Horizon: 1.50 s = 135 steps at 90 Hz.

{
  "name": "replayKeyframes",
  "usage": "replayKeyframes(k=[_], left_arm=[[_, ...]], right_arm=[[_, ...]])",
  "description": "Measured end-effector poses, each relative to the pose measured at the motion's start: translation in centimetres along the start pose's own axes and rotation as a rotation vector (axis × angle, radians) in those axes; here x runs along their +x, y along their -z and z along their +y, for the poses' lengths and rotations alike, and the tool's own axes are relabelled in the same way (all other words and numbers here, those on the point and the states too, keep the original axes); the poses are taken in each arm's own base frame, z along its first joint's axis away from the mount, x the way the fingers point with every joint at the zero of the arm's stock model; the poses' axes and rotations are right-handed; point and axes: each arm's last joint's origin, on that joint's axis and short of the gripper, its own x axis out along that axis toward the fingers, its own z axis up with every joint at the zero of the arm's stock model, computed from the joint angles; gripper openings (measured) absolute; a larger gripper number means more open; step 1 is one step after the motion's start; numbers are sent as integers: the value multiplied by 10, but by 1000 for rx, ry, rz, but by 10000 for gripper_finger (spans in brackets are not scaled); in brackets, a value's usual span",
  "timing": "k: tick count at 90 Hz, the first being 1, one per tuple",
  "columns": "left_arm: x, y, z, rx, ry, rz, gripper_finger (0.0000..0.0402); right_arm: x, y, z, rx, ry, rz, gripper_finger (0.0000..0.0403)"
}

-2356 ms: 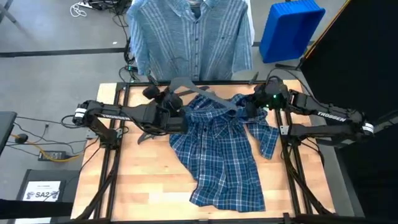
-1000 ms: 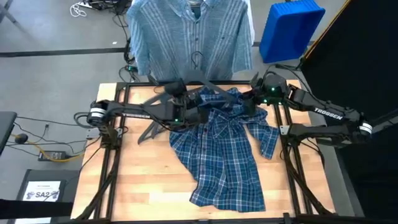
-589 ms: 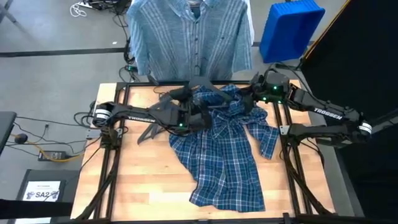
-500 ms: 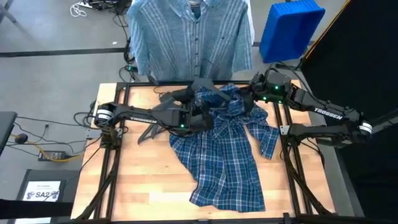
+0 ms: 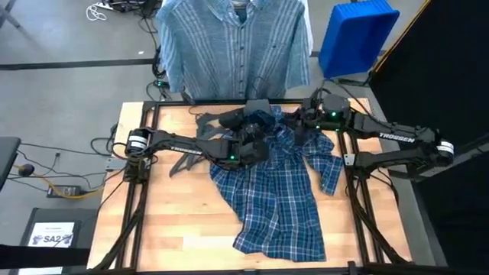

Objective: Hang clothes
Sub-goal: Insert the black hanger into the blue shirt

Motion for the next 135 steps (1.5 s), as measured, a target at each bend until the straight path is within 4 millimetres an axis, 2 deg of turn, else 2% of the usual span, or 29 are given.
replayKeyframes(k=[17,29,38,48,59,76,90,101,115,135], left_arm=[[2,-2,1,-37,-23,9,68],[3,-3,1,-118,-11,5,68],[-1,-4,1,-141,9,-4,68],[-3,-4,1,-151,22,-10,68],[-4,-4,0,-171,38,-16,68],[-5,-4,0,-185,39,-16,68],[-5,-4,1,-191,40,-17,68],[-5,-5,1,-191,41,-17,68],[-5,-5,1,-191,42,-18,68],[-9,-5,0,-193,46,-23,68]], right_arm=[[11,7,14,-55,-40,29,0],[10,8,18,-132,-53,30,3],[4,10,17,-211,-31,53,25],[-4,8,18,-290,10,46,73],[-17,3,21,-343,34,0,144],[-48,-4,26,-360,10,-60,255],[-69,-2,27,-344,15,-56,306],[-79,8,21,-351,126,40,310],[-84,23,12,-315,255,202,290],[-75,31,2,-289,287,322,243]])
